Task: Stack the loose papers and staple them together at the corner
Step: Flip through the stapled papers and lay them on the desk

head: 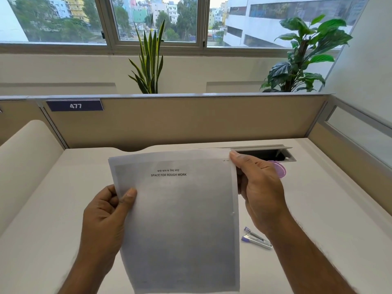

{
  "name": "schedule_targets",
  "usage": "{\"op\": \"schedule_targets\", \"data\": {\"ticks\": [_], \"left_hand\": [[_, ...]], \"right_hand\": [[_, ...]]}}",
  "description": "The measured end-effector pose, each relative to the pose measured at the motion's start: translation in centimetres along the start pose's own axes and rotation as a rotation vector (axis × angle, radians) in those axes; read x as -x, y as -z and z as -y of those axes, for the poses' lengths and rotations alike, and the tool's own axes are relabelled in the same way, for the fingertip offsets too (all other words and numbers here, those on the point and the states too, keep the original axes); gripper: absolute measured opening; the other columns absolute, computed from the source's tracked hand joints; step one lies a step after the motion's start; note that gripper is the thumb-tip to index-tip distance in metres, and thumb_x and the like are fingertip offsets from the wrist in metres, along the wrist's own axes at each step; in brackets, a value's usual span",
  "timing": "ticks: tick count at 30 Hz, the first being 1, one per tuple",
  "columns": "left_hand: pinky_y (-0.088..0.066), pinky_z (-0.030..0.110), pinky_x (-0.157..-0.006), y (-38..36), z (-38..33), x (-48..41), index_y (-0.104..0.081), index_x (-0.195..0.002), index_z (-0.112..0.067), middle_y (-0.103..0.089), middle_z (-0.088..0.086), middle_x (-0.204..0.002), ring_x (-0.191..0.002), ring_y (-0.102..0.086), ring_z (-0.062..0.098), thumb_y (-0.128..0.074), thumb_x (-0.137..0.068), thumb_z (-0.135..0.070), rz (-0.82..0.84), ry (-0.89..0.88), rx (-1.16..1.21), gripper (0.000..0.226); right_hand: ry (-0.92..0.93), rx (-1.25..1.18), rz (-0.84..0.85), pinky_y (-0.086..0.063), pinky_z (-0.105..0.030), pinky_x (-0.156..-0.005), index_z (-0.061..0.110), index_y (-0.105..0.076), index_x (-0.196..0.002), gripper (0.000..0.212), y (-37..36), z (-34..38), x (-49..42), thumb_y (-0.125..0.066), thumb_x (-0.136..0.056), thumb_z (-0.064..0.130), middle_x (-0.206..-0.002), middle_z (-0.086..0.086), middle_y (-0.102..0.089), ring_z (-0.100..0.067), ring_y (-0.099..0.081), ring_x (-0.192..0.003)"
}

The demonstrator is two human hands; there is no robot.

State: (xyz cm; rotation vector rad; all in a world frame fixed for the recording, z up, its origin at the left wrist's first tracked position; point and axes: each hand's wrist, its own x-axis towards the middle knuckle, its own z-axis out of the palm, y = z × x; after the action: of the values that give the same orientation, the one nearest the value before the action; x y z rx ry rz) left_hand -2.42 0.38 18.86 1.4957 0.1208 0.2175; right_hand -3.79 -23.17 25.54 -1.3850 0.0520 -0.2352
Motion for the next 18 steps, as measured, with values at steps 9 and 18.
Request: {"op": "schedule_targets", "data": {"ticks": [9, 18], "left_hand": [[-0.057, 0.021, -0.05, -2.3, 0.0, -0.5, -0.068, -0.088, -0.009, -0.074, 0.004, -0.074, -0.057, -0.067, 0.012, -0.068, -0.085, -0.019, -0.163, -0.019, 0.027, 0.01], [-0.062, 0.037, -0.057, -7.5, 1.9, -2.2, -0.06, -0.085, -0.005, -0.07, -0.008, -0.065, -0.063, -0.07, 0.014, -0.065, -0.086, -0.01, -0.188, 0.059, -0.014, 0.007]], "right_hand": [[0.365, 0.646, -0.08, -0.044, -0.014, -0.08, 0.029, -0.056, -0.104, 0.034, -1.3, -7.2, 2.6, -0.065, -0.078, 0.049, -0.102, 0.014, -0.058, -0.009, -0.058, -0.096], [0.048, 0.857, -0.014, -0.042, 0.0, -0.071, 0.066, -0.017, -0.126, 0.071, -3.2, -17.5, 3.2, -0.062, -0.074, 0.054, -0.109, 0.055, -0.042, 0.01, -0.058, -0.097]]}}
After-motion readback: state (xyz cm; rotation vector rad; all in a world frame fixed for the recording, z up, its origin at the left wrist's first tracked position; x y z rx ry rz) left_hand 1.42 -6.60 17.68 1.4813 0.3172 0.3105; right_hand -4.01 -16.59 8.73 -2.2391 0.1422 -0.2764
